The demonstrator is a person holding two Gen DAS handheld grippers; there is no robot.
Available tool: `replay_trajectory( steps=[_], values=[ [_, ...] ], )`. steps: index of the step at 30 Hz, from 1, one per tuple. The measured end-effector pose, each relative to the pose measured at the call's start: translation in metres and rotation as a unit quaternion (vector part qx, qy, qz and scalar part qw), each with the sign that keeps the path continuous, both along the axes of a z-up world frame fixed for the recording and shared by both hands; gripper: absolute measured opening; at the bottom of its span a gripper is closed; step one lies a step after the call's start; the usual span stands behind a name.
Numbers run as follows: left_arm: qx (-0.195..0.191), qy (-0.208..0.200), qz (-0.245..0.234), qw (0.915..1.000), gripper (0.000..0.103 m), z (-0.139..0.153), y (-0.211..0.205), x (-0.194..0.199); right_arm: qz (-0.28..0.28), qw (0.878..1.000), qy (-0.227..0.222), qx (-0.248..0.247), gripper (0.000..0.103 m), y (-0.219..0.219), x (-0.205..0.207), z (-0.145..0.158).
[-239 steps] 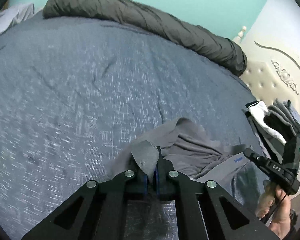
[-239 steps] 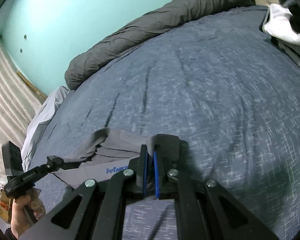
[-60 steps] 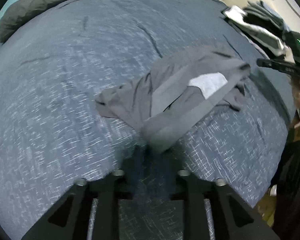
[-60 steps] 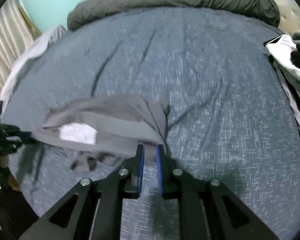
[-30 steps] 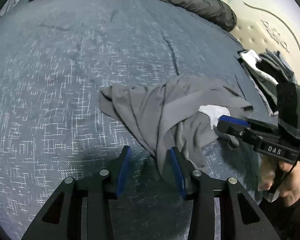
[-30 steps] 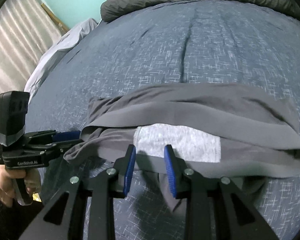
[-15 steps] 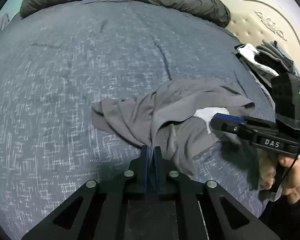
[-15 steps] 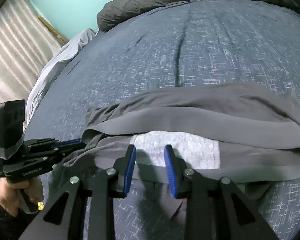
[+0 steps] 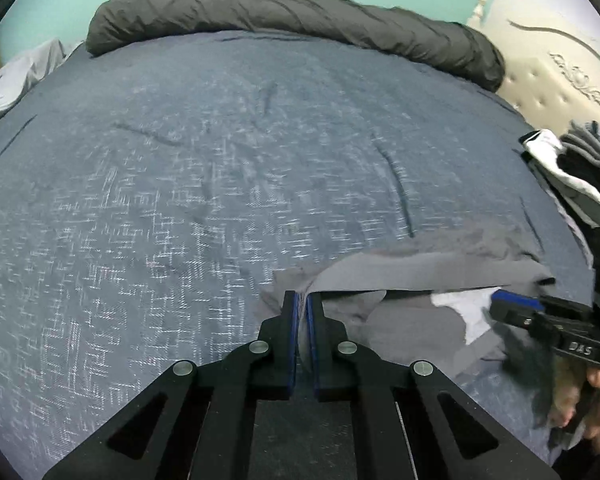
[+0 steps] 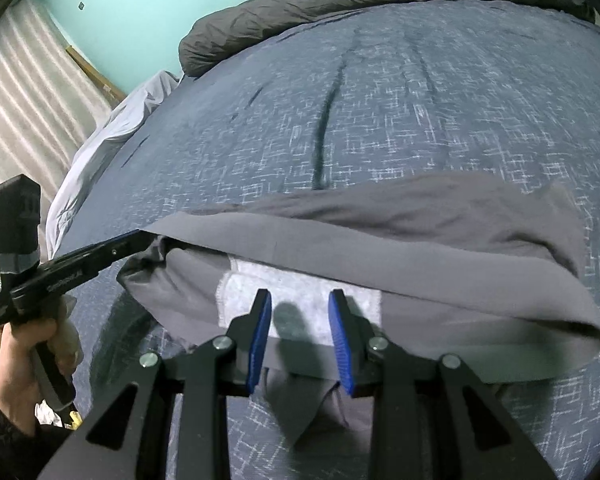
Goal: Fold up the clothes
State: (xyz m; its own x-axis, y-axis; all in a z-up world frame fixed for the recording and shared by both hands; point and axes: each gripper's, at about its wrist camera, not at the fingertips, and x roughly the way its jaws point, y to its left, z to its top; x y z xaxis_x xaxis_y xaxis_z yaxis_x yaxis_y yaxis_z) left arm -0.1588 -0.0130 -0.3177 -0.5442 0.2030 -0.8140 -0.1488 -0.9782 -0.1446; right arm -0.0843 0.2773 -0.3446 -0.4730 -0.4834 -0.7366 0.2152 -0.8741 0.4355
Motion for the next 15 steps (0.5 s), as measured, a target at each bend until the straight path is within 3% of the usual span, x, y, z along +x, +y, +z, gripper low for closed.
replay_trajectory(
  steps=[3, 11, 15],
  values=[
    [-0.007, 0.008, 0.006, 0.9999, 0.007, 0.001, -0.002, -0.003, 0.0, 1.0, 0.003, -0.005, 0.029, 0.0, 0.0, 0.002],
    [0.035, 0.002, 0.022, 0.9991, 0.007, 0.005, -0.024, 0.015, 0.045, 0.999, 0.015, -0.019, 0.029, -0.029, 0.003, 0.007],
    [0.057, -0.002, 0.03, 0.9979, 0.013, 0.007, -0.036, 0.024, 0.067, 0.997, 0.018, -0.028, 0.029, -0.051, 0.003, 0.011]
  ],
)
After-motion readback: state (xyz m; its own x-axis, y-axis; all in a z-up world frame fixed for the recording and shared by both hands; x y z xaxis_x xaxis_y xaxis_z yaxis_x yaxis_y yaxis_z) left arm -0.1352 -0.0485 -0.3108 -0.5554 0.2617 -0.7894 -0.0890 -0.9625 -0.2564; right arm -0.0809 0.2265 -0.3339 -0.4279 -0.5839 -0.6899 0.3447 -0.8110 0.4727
